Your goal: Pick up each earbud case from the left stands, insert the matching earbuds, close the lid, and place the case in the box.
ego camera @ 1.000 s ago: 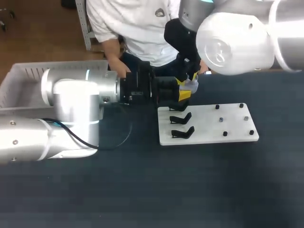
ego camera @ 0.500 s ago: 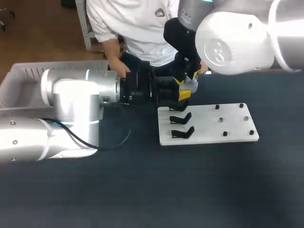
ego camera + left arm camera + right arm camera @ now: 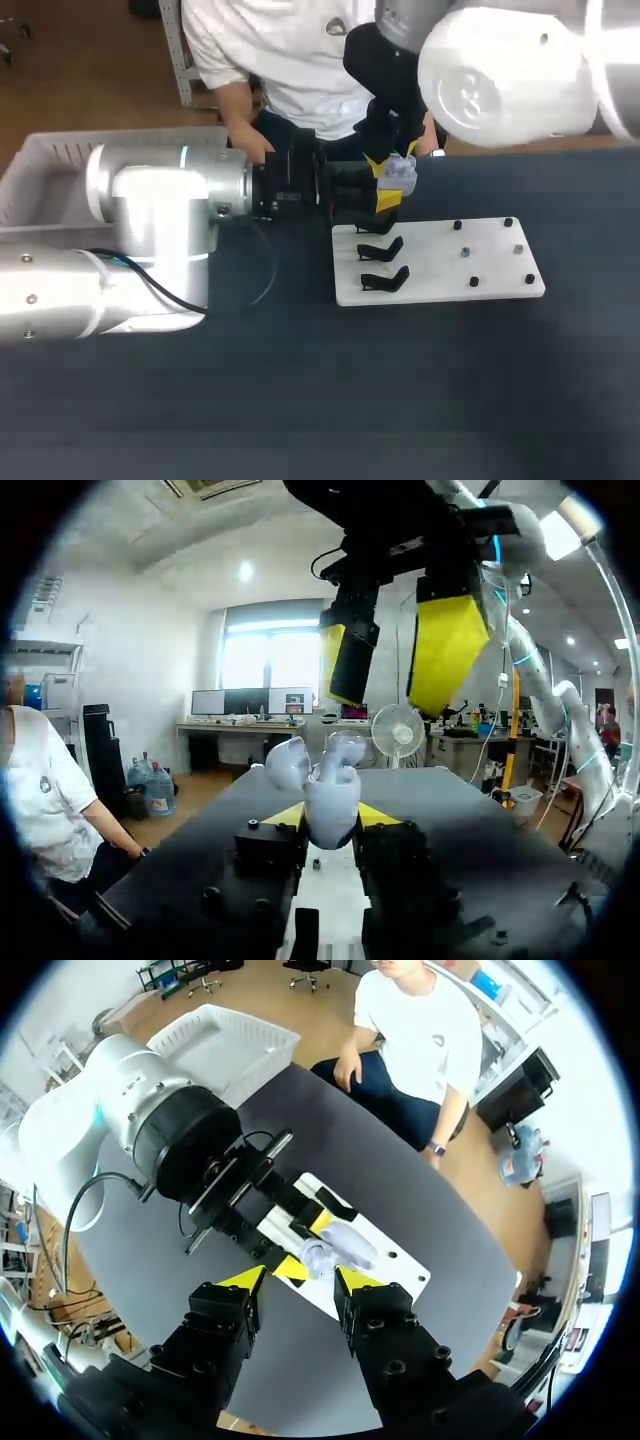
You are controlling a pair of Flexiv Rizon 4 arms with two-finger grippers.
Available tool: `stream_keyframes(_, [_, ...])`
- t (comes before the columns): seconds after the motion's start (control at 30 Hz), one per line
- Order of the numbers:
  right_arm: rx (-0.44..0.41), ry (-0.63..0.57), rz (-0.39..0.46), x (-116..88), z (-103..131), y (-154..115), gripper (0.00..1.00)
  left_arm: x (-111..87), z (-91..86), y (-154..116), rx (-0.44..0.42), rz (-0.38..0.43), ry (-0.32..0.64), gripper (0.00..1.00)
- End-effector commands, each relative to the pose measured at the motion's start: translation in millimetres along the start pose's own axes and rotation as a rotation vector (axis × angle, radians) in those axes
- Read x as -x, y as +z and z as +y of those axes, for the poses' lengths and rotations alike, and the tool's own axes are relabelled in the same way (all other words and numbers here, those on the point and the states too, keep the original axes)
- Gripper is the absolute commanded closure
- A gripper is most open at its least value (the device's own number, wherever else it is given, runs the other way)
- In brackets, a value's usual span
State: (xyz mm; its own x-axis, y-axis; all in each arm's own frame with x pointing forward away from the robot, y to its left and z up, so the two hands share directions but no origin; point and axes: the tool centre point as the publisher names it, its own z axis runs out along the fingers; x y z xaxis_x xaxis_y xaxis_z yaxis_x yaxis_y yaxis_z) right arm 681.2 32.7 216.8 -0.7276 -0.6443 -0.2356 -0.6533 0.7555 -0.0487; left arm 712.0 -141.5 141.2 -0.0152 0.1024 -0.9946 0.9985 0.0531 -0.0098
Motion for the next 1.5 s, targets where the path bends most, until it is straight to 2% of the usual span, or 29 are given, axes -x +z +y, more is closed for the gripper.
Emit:
stream_keyframes(0.03, [-0.001,-0.004,-0.02,-19,9,-7,0.6,-0.4,-1.1,0,0.005,-0.004,0.002,1.0])
stream_keyframes(0.37, [0.031,-0.004,0.029,-30,19,11,0.57,-0.4,-1.1,0,0.005,-0.004,0.002,1.0])
stream_keyframes(0.97, [0.019,0.012,0.041,-13,12,28,0.6,-0.4,-1.1,0,0.005,-0.004,0.002,1.0])
stream_keyframes(1.27, [0.013,0.016,0.036,-8,11,29,0.6,-0.4,-1.1,0,0.005,-0.004,0.002,1.0])
stream_keyframes(1.5, [0.008,-0.003,0.0,-9,14,9,0.57,-0.4,-1.1,0,0.005,-0.004,0.002,1.0])
